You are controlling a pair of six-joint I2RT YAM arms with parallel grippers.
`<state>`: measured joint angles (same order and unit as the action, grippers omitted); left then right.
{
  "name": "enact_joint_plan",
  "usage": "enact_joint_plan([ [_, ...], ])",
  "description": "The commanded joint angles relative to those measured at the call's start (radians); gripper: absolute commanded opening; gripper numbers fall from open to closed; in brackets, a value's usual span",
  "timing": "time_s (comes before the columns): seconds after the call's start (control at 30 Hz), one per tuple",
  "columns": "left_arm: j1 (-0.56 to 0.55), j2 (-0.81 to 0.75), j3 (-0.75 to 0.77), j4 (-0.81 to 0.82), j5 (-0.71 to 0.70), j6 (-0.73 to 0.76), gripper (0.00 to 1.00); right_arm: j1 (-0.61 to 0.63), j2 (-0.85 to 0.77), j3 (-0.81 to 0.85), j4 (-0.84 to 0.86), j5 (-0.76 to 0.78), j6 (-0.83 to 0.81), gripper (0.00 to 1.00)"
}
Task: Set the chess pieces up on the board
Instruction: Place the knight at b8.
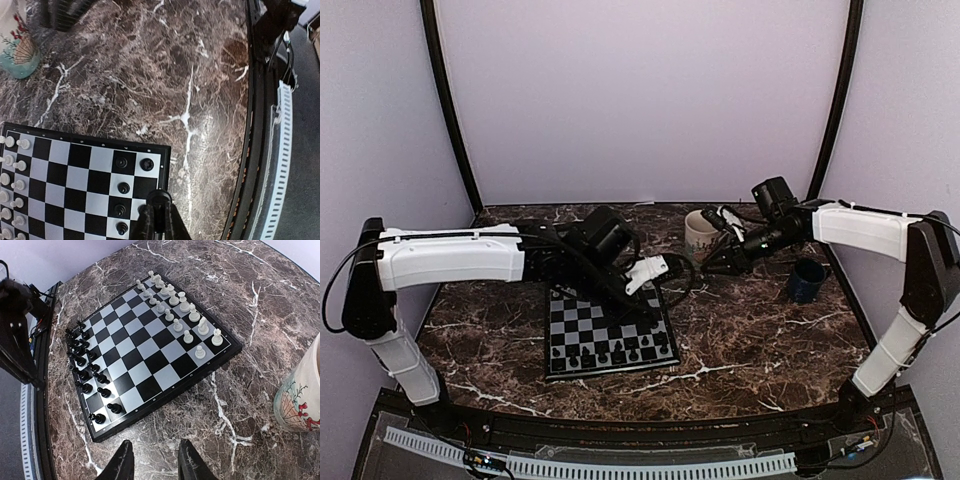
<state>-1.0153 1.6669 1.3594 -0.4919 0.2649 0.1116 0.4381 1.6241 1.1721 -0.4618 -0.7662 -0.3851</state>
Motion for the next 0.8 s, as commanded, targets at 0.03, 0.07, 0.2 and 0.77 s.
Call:
enact_joint_plan([
  [0.03, -0.068, 0.09, 0.062, -0.164, -0.15, 0.144, 0.01, -0.005, -0.022, -0.012, 0.04, -0.035, -0.011, 0.32],
  [0.07, -0.077, 0.109, 0.073, -0.177, -0.161, 0.15, 0.01, -0.005, -0.022, -0.012, 0.04, -0.035, -0.01, 0.32],
  [0.2, -0.1, 0.163, 0.089, -0.18, -0.204, 0.162, 0.01, -0.004, -0.022, -0.012, 0.041, -0.041, -0.012, 0.32],
  [0.77, -0.103, 0.234, 0.09, -0.12, -0.204, 0.144, 0.01, -0.006, -0.02, -0.012, 0.035, -0.042, -0.022, 0.32],
])
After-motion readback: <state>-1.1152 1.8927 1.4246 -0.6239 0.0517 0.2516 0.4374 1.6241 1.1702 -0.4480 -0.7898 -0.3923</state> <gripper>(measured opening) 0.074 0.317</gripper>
